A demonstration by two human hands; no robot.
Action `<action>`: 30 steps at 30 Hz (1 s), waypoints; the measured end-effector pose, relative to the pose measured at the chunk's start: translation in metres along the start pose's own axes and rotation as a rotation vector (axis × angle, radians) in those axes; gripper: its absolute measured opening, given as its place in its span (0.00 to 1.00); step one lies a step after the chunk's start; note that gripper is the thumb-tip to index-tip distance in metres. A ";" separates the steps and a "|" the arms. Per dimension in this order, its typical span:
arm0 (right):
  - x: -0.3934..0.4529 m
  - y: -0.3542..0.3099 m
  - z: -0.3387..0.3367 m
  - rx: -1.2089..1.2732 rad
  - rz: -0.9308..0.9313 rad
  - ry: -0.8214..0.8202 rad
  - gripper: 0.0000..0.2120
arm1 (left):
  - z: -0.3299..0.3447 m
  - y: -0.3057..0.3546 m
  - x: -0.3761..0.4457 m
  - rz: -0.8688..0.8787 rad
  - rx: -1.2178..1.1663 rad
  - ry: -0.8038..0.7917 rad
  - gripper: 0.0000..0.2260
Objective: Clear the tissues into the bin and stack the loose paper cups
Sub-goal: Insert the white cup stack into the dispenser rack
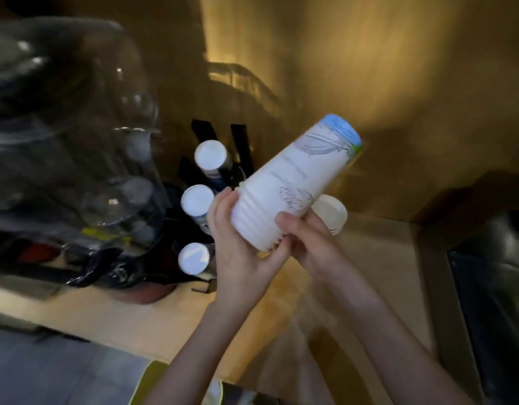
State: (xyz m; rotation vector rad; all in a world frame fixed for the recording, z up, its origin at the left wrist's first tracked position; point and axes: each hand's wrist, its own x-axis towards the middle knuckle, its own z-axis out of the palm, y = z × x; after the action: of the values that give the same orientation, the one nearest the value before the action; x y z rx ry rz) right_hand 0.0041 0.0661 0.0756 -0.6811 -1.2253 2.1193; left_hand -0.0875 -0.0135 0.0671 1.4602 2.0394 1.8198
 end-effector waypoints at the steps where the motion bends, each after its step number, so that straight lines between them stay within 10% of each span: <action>1: -0.001 0.001 0.010 -0.088 -0.016 -0.009 0.30 | -0.013 -0.002 -0.003 -0.050 0.009 0.010 0.34; 12: 0.011 0.056 0.083 -0.731 -0.192 -0.186 0.39 | -0.137 -0.027 -0.018 -0.392 -0.114 -0.318 0.42; 21: 0.047 0.101 0.074 -1.003 -0.184 -0.233 0.41 | -0.151 -0.019 -0.002 -0.204 0.340 0.000 0.27; 30: 0.061 0.123 0.042 -0.619 0.297 -0.182 0.33 | -0.121 -0.058 -0.007 -0.304 0.409 -0.104 0.25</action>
State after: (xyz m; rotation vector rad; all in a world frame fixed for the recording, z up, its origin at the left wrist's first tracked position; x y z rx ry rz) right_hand -0.0959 0.0359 -0.0230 -0.9966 -2.0255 2.0596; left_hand -0.1886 -0.1010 0.0548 1.1928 2.5140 1.2405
